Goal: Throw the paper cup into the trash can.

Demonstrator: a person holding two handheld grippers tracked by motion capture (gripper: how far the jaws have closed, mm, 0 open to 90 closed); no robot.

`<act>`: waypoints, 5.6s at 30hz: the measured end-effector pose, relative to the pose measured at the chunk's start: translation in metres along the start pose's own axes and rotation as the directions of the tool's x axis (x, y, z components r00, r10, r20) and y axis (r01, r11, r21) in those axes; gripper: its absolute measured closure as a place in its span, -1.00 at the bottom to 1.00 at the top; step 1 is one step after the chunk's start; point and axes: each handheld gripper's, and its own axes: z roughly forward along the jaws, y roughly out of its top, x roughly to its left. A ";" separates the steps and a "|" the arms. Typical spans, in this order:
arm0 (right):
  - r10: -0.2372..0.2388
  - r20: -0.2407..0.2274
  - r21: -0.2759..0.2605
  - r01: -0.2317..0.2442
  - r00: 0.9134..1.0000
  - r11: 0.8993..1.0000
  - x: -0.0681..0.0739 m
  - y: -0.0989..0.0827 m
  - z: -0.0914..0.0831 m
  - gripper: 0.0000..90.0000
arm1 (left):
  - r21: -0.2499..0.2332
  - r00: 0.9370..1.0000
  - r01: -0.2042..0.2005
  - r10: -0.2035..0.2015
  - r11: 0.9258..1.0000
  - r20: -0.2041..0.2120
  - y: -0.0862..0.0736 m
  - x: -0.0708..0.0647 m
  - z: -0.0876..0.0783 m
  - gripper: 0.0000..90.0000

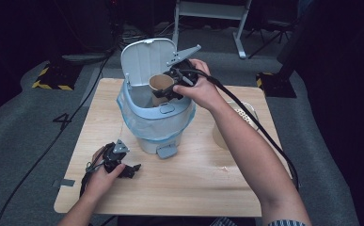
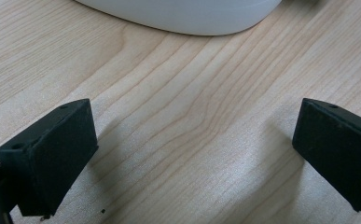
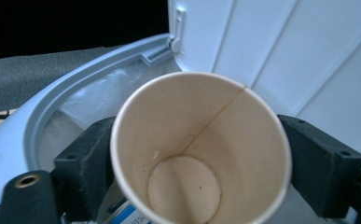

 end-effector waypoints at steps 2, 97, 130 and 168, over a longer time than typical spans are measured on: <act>-0.033 0.023 -0.017 0.034 0.999 0.999 0.001 -0.001 -0.002 -0.59 | 0.000 1.000 0.000 0.000 1.000 0.000 0.000 0.000 0.000 -1.00; 0.069 0.222 -0.017 -0.067 0.973 0.998 0.029 -0.086 -0.160 -0.28 | 0.003 1.000 0.008 -0.008 1.000 -0.008 -0.005 0.009 -0.005 -1.00; 0.288 0.361 -0.022 -0.301 0.887 0.953 0.044 -0.261 -0.209 -0.38 | -0.022 0.999 0.028 -0.028 0.999 -0.020 -0.012 0.015 -0.013 -0.80; 0.356 0.412 0.049 -0.411 0.838 0.910 0.073 -0.392 -0.142 -0.60 | -0.046 0.997 0.059 -0.061 0.997 -0.052 -0.015 0.018 -0.016 -0.57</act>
